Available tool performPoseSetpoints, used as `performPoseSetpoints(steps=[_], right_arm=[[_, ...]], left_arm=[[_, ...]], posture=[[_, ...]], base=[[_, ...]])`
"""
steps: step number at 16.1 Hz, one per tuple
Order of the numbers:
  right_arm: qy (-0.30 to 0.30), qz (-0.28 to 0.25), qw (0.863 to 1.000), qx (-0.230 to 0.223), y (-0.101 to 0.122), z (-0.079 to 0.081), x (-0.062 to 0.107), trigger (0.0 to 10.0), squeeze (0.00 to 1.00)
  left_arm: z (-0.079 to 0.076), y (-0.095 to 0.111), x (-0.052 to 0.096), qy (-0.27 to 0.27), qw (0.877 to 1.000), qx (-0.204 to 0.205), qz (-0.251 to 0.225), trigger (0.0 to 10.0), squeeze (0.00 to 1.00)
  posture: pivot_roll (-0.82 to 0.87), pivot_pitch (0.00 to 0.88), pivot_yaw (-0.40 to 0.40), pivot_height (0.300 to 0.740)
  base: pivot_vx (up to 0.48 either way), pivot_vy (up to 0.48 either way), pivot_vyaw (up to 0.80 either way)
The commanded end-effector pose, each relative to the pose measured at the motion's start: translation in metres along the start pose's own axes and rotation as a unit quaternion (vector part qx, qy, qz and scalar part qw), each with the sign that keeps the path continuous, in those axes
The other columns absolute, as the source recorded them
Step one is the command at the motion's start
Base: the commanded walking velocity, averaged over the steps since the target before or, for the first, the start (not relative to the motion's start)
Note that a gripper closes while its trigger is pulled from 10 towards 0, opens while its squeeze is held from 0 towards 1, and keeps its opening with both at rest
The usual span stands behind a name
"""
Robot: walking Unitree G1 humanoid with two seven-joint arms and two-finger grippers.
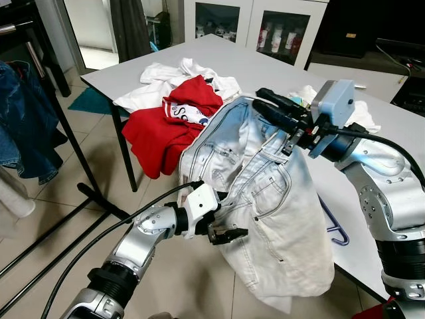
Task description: Hang hanger
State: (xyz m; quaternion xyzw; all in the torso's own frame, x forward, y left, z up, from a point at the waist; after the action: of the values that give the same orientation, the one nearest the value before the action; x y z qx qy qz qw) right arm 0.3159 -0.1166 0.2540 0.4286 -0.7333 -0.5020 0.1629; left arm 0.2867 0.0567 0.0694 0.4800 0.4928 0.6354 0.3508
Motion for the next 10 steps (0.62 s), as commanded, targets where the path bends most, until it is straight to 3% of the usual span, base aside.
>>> performPoseSetpoints(steps=[1,2,3,7,9,10], right_arm=[[0.003,-0.022,1.000,0.022,0.016,-0.003,-0.002,0.0,0.00],[0.003,-0.023,0.999,0.022,0.017,-0.003,-0.003,0.0,0.00],[0.004,-0.024,0.999,0.022,0.018,-0.003,-0.003,0.0,0.00],[0.013,-0.038,0.999,0.014,0.025,0.003,-0.006,0.0,0.00],[0.013,-0.041,0.999,0.011,0.028,0.002,-0.007,0.0,0.00],[0.011,-0.041,0.999,0.009,0.028,0.002,-0.007,0.0,0.00]], left_arm=[[-0.002,0.003,0.000,-0.011,1.000,-0.007,-0.001,6.4,0.00],[-0.001,0.002,0.000,-0.010,1.000,-0.008,0.000,6.7,0.00],[0.000,0.002,0.000,-0.004,1.000,-0.009,0.003,10.0,0.00],[0.013,-0.008,0.001,0.044,0.999,-0.010,0.029,10.0,0.00],[0.012,-0.007,0.002,0.045,0.999,0.002,0.017,10.0,0.00],[0.009,-0.007,0.001,0.037,0.999,0.005,0.010,0.0,0.00]], posture=[[-0.02,0.000,-0.032,0.740],[-0.02,0.000,-0.032,0.740],[-0.01,0.000,-0.031,0.740],[-0.01,0.000,-0.031,0.740],[-0.01,0.000,-0.031,0.740],[-0.01,0.000,-0.033,0.740]], base=[[0.000,0.000,0.00],[0.000,0.000,0.00],[0.000,0.000,0.00],[0.000,0.000,0.00],[0.000,0.000,0.00],[0.000,0.000,0.00]])
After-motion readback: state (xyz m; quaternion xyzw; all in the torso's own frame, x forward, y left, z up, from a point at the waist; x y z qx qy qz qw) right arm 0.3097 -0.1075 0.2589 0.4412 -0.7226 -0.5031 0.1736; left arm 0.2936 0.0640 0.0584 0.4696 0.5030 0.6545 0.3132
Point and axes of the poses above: a point about 5 cm out from each wrist's last joint towards the gripper, its own x axis pointing back from the gripper into the wrist, its own y axis along the axis of the wrist's last joint, z = x × y, the point moved 3 cm from there along -x, pointing out of the wrist towards the gripper, and after that the axes turned 4 degrees about x, right-handed, at the moved point
